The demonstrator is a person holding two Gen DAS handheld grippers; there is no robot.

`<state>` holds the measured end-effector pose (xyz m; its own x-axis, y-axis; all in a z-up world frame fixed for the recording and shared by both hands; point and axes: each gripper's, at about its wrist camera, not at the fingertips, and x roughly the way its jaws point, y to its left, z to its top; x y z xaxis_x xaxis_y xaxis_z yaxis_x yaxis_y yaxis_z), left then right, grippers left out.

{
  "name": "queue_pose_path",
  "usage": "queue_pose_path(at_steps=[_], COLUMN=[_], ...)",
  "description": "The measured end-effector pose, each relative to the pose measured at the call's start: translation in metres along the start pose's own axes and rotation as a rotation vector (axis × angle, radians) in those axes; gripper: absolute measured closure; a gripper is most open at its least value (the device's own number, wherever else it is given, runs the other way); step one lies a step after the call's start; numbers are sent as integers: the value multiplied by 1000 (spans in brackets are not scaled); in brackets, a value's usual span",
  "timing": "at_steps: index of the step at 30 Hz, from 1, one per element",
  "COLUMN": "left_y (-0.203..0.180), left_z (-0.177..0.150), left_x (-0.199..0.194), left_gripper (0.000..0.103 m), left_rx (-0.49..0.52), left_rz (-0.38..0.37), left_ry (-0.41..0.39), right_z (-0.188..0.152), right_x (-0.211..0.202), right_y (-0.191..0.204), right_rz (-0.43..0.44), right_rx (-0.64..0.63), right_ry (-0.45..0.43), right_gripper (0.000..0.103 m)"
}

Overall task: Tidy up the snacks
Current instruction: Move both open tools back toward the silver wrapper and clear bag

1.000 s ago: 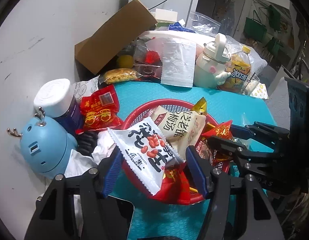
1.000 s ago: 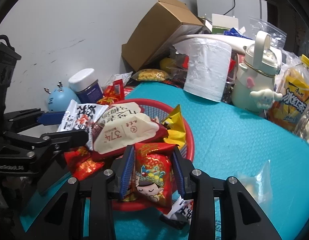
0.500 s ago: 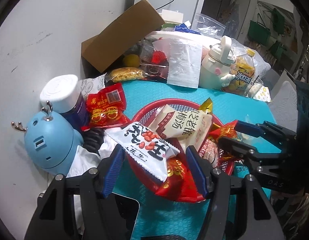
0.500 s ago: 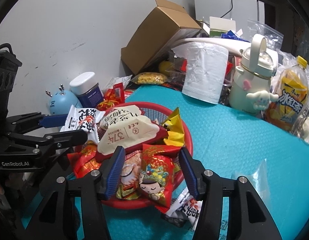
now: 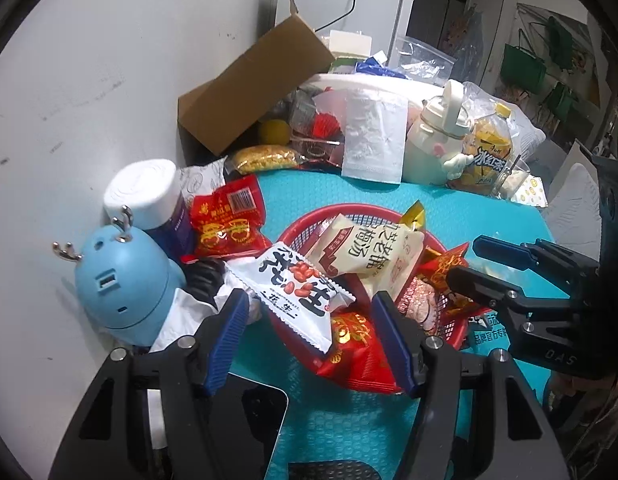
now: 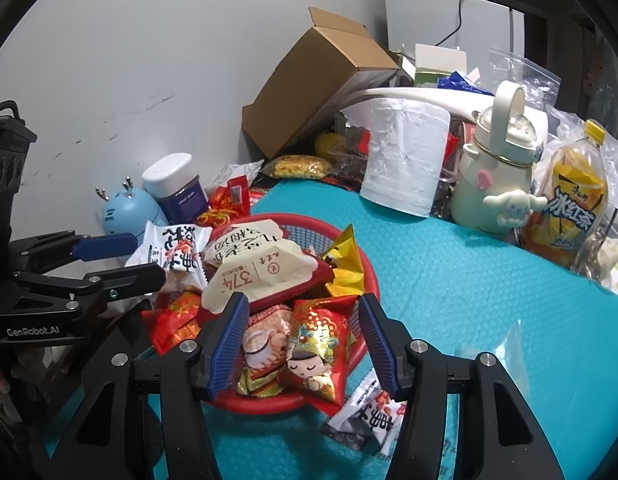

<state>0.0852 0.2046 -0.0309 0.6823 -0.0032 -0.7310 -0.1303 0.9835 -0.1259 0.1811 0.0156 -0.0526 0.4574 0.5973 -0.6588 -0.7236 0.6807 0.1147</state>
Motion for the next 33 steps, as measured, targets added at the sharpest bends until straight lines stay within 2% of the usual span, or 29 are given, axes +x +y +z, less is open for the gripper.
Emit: queue_pose_path(at_steps=[8, 17, 20, 28, 33], left_y=[-18, -50, -65, -106, -128], left_z=[3, 3, 1, -11, -19], left_x=[-32, -76, -90, -113, -117], left_gripper=[40, 40, 40, 40, 40], left_rx=[23, 65, 84, 141, 173], left_rz=[-1, -35, -58, -121, -157], left_ry=[-65, -156, -185, -222, -219], right_z=[2, -1, -6, -27, -43], right_x=[-31, -90, -112, -168, -191], right_y=[4, 7, 8, 7, 2], right_rz=[-5, -45, -54, -120, -160], right_rx=[-10, -21, -19, -13, 1], right_ry=[-49, -142, -171, -242, -261], right_gripper=[46, 46, 42, 40, 40])
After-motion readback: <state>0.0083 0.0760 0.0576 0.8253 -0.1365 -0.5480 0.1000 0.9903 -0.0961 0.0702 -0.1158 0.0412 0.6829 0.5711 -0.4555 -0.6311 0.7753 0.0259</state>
